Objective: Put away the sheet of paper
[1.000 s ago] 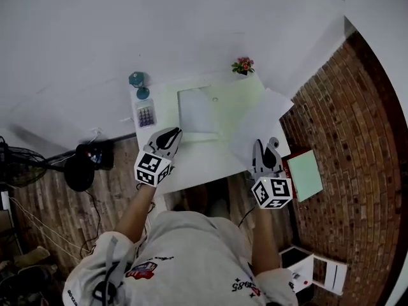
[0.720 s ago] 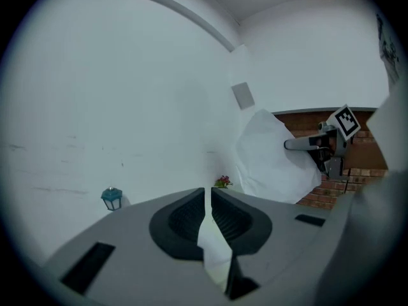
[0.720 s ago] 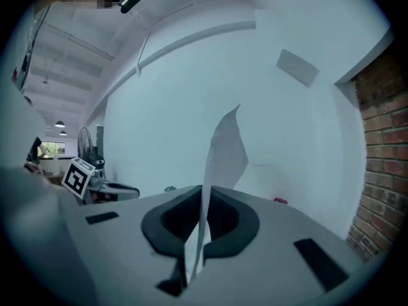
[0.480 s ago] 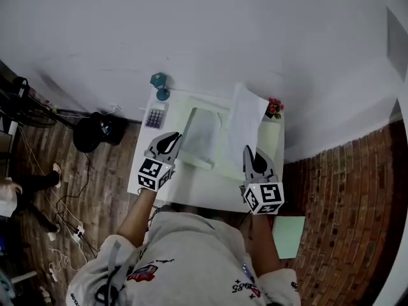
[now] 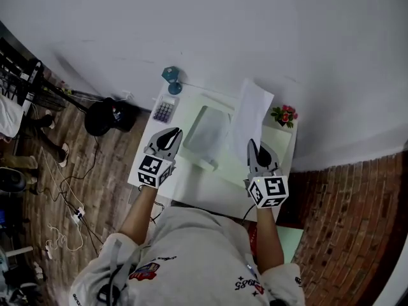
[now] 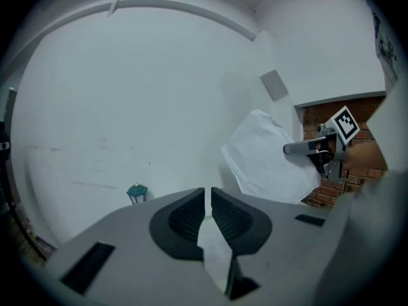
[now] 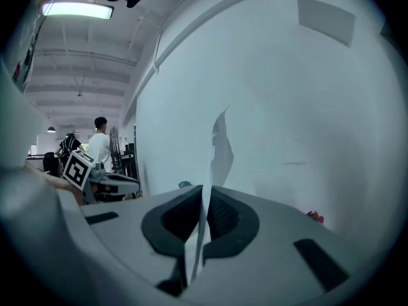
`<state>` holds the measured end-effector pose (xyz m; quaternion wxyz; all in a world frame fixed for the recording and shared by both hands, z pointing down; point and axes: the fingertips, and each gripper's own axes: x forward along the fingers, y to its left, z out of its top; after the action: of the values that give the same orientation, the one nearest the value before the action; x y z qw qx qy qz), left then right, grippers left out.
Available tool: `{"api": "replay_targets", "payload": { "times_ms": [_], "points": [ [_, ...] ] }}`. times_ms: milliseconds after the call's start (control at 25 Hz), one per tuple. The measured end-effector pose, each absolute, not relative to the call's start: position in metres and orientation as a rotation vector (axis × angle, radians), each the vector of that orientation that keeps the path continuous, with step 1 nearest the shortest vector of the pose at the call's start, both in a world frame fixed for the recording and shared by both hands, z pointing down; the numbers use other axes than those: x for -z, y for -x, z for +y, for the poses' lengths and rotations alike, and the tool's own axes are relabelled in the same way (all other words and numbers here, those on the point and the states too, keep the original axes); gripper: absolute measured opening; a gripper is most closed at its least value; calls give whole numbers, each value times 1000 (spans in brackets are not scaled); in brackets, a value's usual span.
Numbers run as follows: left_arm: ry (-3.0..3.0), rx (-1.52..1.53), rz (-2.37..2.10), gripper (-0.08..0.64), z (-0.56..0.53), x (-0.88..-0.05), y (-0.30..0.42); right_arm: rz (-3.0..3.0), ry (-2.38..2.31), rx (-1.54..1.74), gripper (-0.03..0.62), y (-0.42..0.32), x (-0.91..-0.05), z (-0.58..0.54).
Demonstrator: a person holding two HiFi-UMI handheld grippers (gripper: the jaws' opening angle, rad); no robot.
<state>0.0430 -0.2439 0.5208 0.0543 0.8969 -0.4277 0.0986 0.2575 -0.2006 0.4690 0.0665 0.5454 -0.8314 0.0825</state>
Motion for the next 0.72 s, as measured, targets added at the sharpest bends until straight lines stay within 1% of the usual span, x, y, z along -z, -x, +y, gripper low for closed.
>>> {"api": "replay_targets", "payload": {
  "times_ms": [320, 720],
  "points": [
    [-2726, -306, -1287, 44, -263, -521, -39, -2480, -1676, -305, -3, -264, -478, -212],
    [-2702, -337, -1265, 44, -261, -530, -30, -2506, -1665, -390, -3, -248, -491, -219]
  ]
}}
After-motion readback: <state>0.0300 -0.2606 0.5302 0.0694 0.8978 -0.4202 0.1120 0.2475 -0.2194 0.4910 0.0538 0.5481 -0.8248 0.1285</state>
